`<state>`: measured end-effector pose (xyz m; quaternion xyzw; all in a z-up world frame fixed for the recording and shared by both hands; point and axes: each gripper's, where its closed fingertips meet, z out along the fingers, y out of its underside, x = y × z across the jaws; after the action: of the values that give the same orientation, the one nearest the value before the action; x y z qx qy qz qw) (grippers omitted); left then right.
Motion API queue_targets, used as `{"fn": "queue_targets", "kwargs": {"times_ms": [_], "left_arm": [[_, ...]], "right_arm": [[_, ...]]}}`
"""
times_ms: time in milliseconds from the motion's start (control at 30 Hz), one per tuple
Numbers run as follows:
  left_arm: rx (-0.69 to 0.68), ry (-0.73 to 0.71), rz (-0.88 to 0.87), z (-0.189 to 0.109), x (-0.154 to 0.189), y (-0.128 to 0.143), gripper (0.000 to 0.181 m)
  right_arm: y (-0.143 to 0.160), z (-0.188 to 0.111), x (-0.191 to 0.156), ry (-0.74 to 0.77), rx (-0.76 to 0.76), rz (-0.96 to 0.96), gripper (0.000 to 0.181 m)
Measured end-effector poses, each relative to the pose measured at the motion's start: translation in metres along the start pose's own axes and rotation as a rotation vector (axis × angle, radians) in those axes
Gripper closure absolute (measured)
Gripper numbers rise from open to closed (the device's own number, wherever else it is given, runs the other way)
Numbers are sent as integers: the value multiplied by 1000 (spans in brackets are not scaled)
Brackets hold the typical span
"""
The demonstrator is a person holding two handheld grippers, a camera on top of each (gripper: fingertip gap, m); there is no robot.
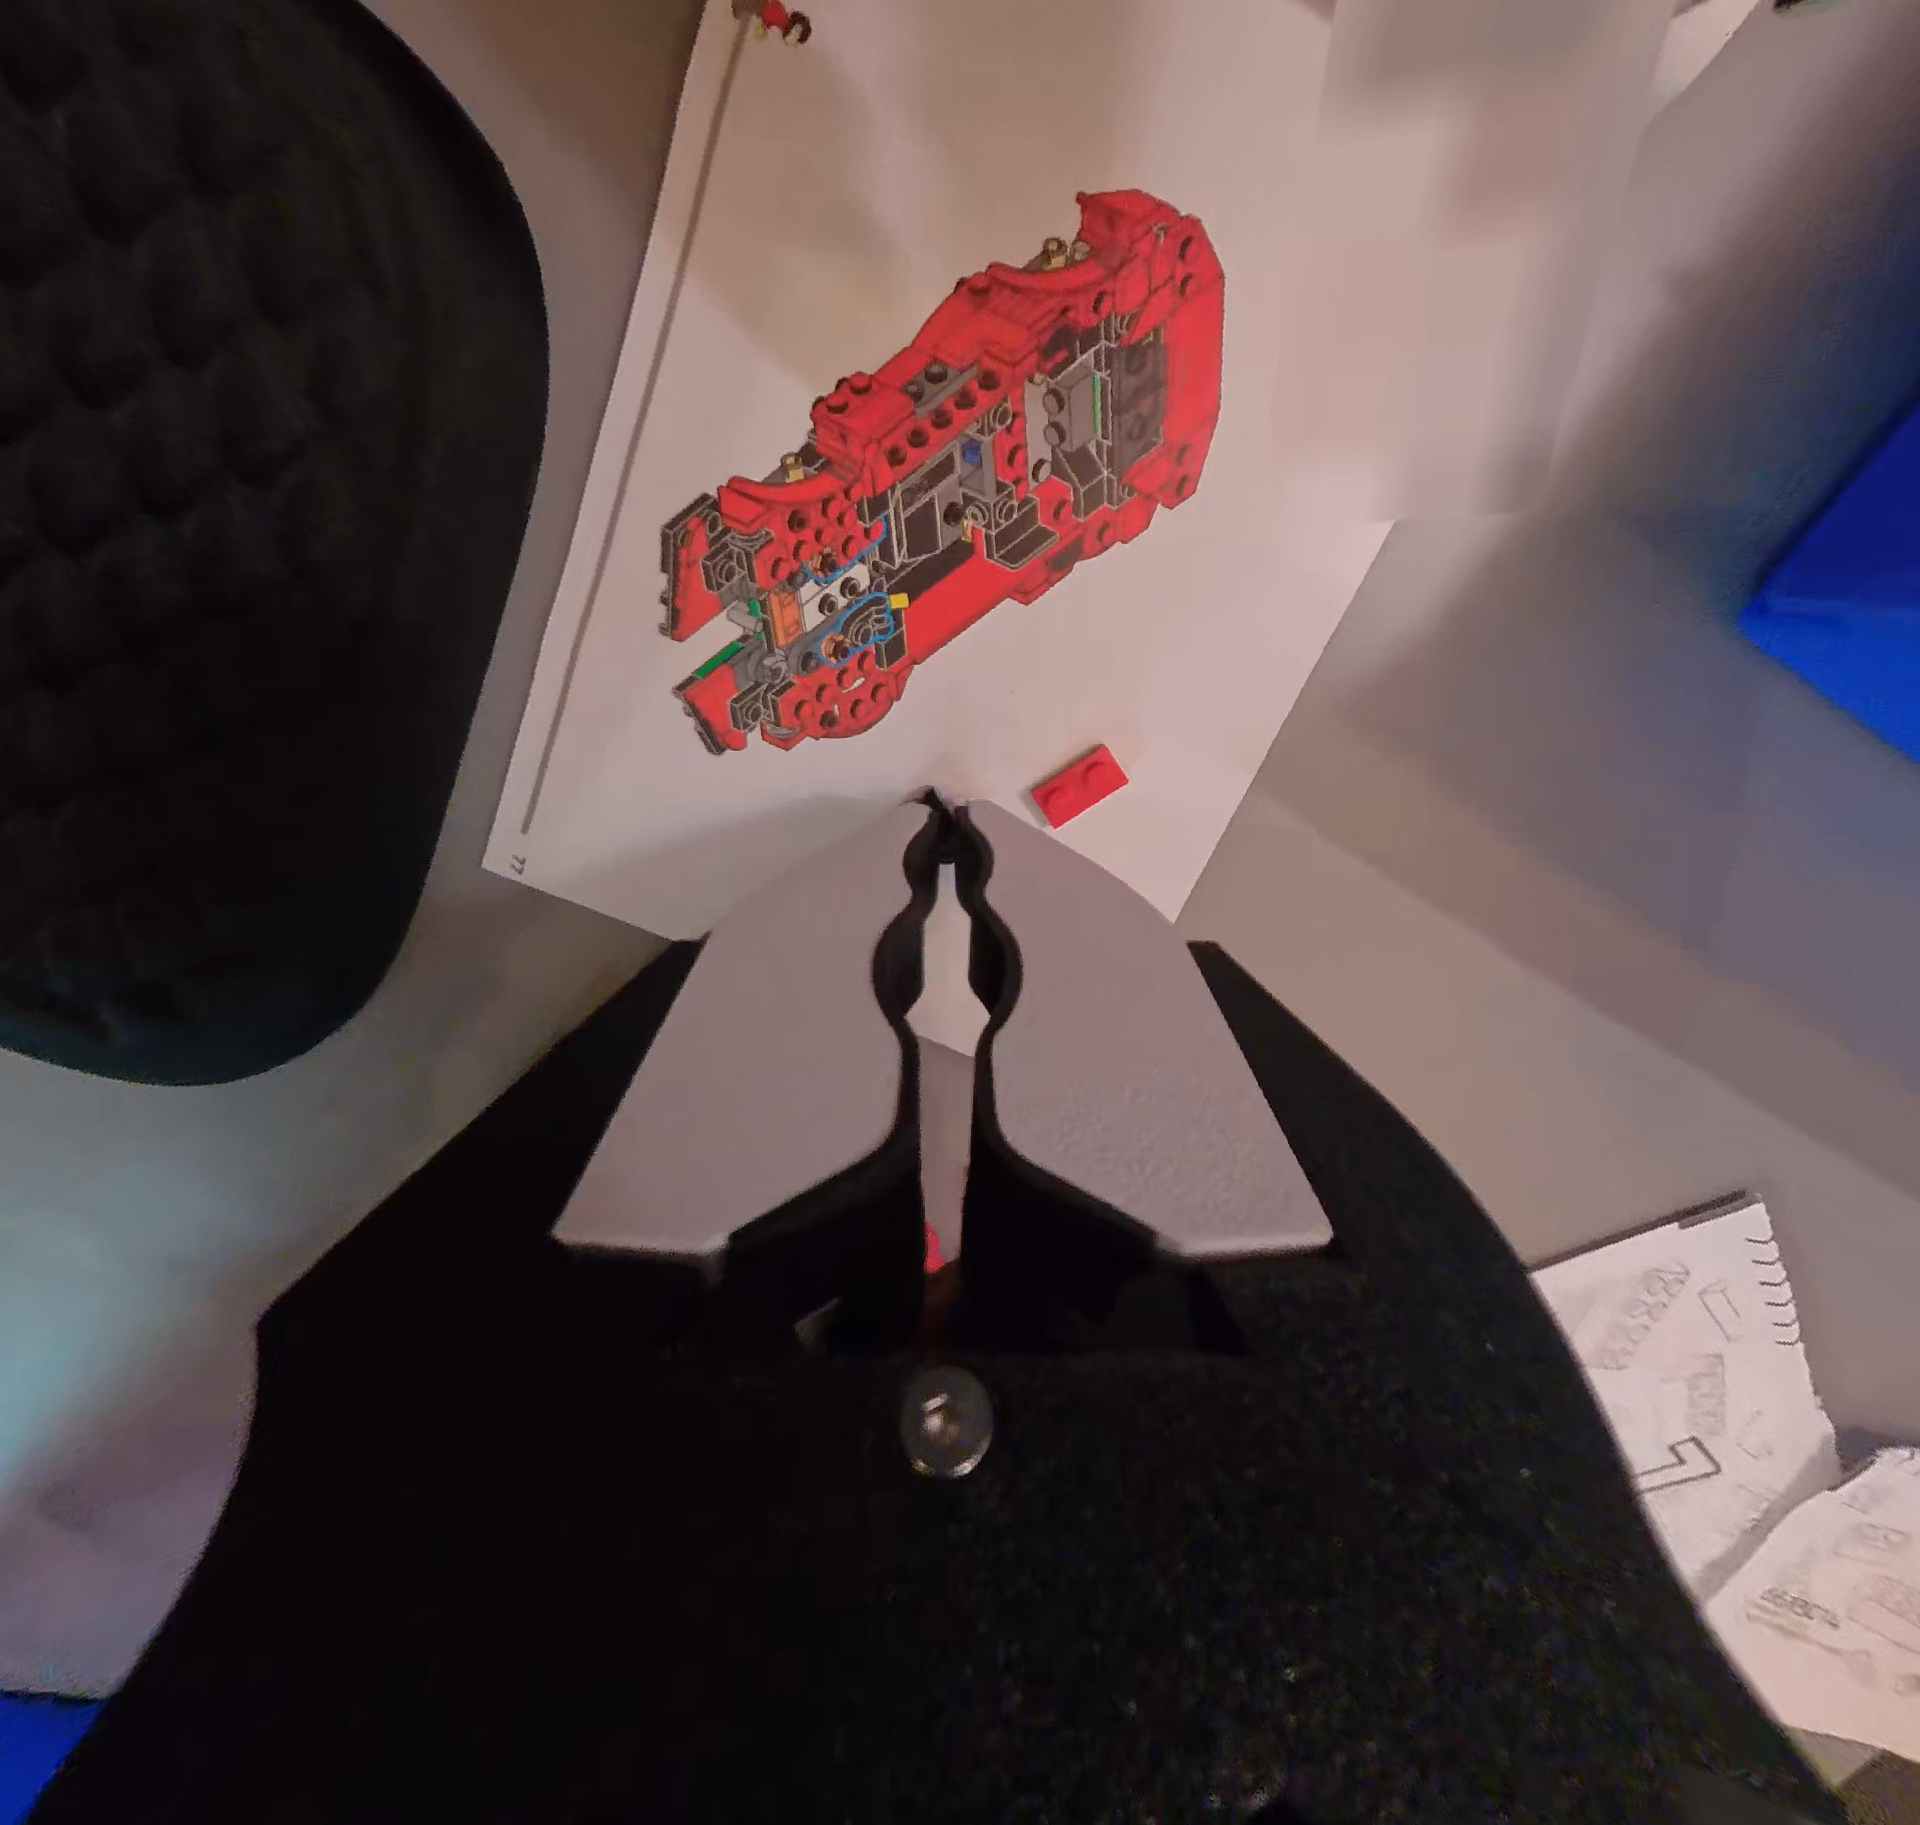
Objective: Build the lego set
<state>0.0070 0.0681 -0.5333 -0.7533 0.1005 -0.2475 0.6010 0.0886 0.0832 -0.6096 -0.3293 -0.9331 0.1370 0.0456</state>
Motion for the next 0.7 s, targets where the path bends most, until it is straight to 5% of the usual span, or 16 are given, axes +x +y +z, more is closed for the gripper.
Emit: {"fn": "queue_targets", "kwargs": {"times_ms": [433,700], "left_arm": [[-5,1,8,0,1,1,171],[-6,0,22,1,2,1,171]], "right_arm": [[-2,-3,-24,-48,35,456,155],[10,-1,-25,-14,29,552,153]]}}
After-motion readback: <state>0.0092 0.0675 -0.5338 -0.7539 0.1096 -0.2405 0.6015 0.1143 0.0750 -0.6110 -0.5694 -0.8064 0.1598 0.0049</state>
